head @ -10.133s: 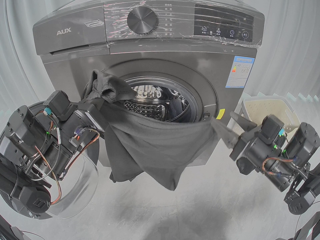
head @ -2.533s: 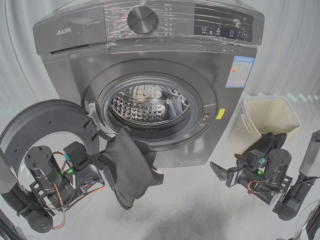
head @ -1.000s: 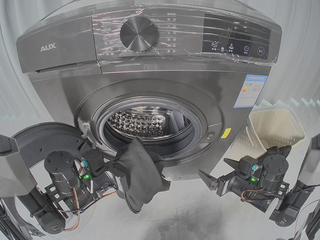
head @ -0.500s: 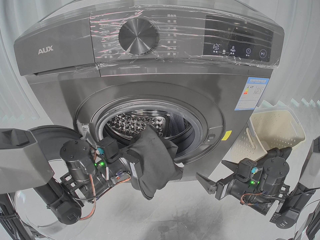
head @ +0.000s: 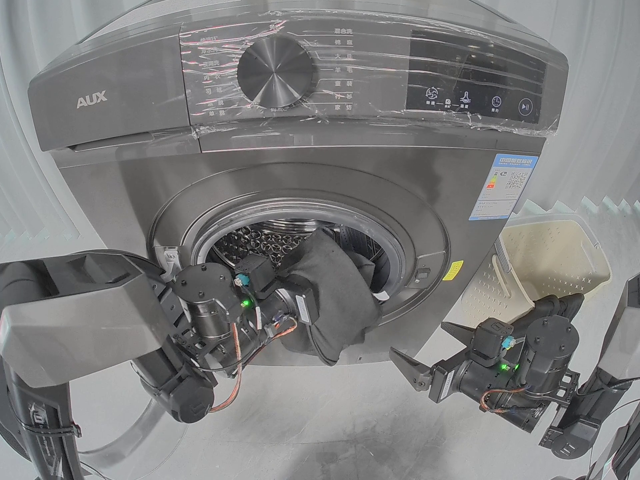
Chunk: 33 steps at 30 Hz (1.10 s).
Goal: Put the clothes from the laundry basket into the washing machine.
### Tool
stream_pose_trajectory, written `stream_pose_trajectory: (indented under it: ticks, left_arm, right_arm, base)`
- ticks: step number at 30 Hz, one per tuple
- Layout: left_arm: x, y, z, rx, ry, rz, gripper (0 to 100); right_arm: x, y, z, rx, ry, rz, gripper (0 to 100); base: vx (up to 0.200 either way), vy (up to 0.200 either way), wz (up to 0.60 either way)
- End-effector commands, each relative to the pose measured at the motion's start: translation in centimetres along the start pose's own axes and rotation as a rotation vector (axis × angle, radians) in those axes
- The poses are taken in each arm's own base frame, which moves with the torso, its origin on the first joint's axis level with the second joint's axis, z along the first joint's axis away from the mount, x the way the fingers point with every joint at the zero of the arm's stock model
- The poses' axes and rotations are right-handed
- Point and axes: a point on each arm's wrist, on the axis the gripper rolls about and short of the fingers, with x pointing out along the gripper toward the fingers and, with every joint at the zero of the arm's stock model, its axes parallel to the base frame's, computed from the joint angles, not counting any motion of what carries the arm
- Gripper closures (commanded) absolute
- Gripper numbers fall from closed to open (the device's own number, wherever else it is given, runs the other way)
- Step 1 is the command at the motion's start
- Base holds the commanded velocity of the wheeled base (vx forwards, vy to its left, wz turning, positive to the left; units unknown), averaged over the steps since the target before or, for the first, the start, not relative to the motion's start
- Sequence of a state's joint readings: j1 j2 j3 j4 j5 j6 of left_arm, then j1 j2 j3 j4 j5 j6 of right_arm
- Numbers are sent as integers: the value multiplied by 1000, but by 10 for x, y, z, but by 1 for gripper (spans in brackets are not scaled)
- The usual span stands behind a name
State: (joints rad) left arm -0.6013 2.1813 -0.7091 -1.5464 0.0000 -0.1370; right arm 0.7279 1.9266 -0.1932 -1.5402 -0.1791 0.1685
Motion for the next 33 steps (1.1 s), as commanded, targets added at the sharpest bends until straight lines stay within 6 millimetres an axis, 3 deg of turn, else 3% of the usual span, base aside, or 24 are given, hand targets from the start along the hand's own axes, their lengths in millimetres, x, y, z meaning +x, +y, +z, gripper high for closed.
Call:
stream_pose_trajectory:
  ticks: [1, 9, 14, 33]
  left_arm:
    - [26, 7, -18, -41, -23, 51, 100]
    - [53, 23, -38, -20, -26, 87, 100]
    - [70, 44, -32, 7, -50, 132, 100]
    - [117, 60, -37, 30, -12, 179, 100]
  right_arm:
    - [0, 1, -1, 1, 4, 3, 0]
    - [1, 1, -1, 1, 2, 3, 0]
    - [1, 1, -1, 1, 1, 3, 0]
    - [2, 1, 0, 2, -1, 5, 0]
  base:
    - [0, 0, 0]
    - [0, 0, 0]
    - [0, 0, 0]
    - [0, 0, 0]
